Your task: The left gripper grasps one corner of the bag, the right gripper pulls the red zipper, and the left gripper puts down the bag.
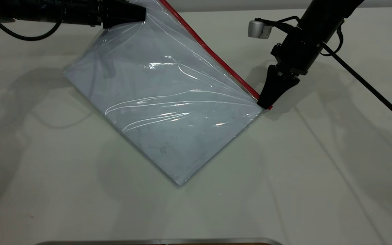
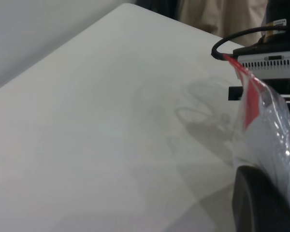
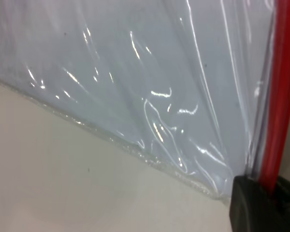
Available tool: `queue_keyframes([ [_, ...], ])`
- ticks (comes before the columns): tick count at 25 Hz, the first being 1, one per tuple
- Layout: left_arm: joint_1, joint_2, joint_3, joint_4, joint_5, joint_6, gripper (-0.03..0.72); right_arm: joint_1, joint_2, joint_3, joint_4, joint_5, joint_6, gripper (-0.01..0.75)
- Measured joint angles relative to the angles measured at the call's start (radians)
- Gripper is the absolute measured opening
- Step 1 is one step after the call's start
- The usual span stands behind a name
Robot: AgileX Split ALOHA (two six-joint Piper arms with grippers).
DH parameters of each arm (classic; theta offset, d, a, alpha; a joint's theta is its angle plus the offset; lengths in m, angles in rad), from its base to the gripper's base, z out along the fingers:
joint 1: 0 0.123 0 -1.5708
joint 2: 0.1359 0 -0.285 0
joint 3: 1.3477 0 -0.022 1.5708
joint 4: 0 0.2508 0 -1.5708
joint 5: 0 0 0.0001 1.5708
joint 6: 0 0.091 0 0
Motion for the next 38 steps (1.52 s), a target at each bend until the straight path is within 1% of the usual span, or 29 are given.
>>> queue_keyframes([
  [4,0.002,-0.005,0.0,0.012,-0.001,-0.008,0.053,0.0,0.003,-0.05,-0.02,0.013,0.032,0.069],
  [7,0.008,-0.01,0.0,0.014,-0.008,-0.047,0.053,-0.001,0.003,-0.128,-0.038,0.022,0.089,0.12],
  [9,0.008,-0.01,0.0,0.032,-0.03,-0.097,0.053,-0.002,0.003,-0.192,-0.038,0.027,0.129,0.193],
  [12,0.003,-0.011,0.0,0.085,-0.068,-0.169,0.062,-0.002,0.003,-0.31,-0.039,0.035,0.185,0.323],
  [14,-0.007,-0.011,0.0,0.128,-0.094,-0.231,0.082,-0.002,0.003,-0.382,-0.034,0.039,0.239,0.398],
  [16,-0.022,-0.012,0.0,0.171,-0.105,-0.319,0.128,-0.002,0.003,-0.456,-0.015,0.046,0.304,0.438],
  [19,-0.049,-0.015,-0.001,0.225,-0.11,-0.482,0.237,-0.002,0.003,-0.549,0.05,0.052,0.4,0.453],
  [22,-0.057,-0.017,-0.002,0.249,-0.113,-0.649,0.356,-0.002,0.0,-0.612,0.11,0.055,0.474,0.451],
  [24,-0.051,-0.022,-0.012,0.279,-0.113,-0.769,0.413,0.001,-0.018,-0.623,0.126,0.058,0.503,0.443],
  [25,-0.045,-0.03,-0.02,0.3,-0.109,-0.817,0.428,0.001,-0.032,-0.624,0.128,0.061,0.513,0.439],
  [28,-0.01,-0.078,-0.055,0.366,-0.066,-0.932,0.445,0.006,-0.082,-0.626,0.133,0.063,0.542,0.435],
  [30,0.016,-0.129,-0.092,0.376,-0.013,-0.99,0.447,0.016,-0.122,-0.626,0.136,0.066,0.575,0.435],
  [32,0.04,-0.187,-0.128,0.381,0.013,-1.044,0.447,0.029,-0.166,-0.626,0.141,0.07,0.618,0.435],
  [36,0.054,-0.331,-0.168,0.43,0.02,-1.146,0.447,0.051,-0.256,-0.626,0.148,0.071,0.673,0.435],
  [38,0.054,-0.414,-0.169,0.49,0.02,-1.174,0.448,0.054,-0.307,-0.626,0.148,0.071,0.687,0.435],
])
